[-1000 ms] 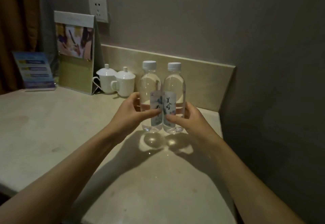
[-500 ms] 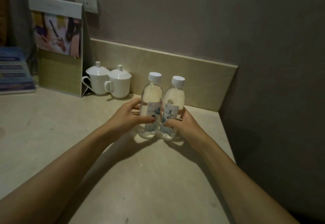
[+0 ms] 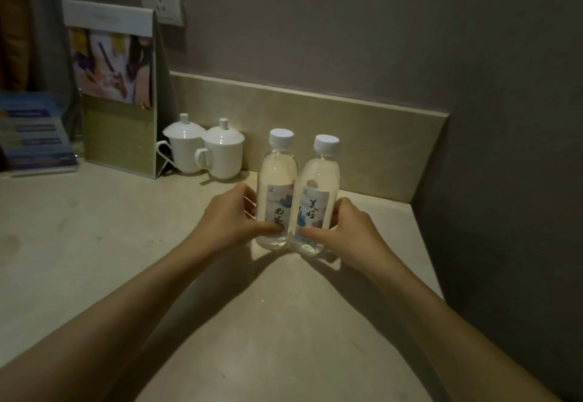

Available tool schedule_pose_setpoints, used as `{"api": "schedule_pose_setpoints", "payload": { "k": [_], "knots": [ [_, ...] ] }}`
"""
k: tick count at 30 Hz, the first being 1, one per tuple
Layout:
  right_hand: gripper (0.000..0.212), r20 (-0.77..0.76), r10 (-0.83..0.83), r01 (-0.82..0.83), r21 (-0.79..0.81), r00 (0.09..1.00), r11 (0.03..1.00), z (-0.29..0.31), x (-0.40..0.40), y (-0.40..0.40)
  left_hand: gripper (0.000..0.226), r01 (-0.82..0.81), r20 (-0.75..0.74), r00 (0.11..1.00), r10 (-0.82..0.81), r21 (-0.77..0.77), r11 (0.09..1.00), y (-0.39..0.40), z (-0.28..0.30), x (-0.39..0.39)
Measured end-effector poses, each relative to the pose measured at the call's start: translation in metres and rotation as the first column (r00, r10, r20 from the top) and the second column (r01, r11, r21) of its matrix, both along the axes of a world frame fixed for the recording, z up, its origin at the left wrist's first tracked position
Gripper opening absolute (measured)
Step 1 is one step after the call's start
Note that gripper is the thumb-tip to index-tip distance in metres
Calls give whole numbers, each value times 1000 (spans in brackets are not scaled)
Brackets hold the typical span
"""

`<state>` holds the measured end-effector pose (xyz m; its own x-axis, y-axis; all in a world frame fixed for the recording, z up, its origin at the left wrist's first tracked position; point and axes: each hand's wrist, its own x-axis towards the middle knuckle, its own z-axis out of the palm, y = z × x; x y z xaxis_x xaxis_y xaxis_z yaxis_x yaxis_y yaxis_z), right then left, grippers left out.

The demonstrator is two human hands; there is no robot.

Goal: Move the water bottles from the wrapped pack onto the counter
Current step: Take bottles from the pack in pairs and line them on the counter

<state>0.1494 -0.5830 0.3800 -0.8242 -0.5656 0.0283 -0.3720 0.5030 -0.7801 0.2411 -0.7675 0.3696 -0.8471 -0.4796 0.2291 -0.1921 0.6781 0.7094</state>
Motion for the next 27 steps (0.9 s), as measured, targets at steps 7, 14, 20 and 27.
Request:
{"api": "schedule_pose_setpoints", "payload": {
  "k": [7, 14, 20, 27],
  "knots": [
    [40, -35, -40, 40, -11, 999, 999, 0, -12, -23, 47, 46, -71, 996, -46, -1, 999, -16, 1, -15],
    [44, -31, -133, 133, -16, 991, 991, -2, -21, -61, 49, 47, -128, 991, -47, 3, 999, -46, -3, -33],
    [40, -51, -250, 248, -57, 967, 967, -6, -27, -89, 37, -44, -80, 996, 29, -198, 979, -63, -5, -45],
    [40, -95, -302, 294, -91, 949, 952, -11, -31, -102, 40, -63, 15, 996, 90, -602, 796, -68, 1, -48]
  ]
}}
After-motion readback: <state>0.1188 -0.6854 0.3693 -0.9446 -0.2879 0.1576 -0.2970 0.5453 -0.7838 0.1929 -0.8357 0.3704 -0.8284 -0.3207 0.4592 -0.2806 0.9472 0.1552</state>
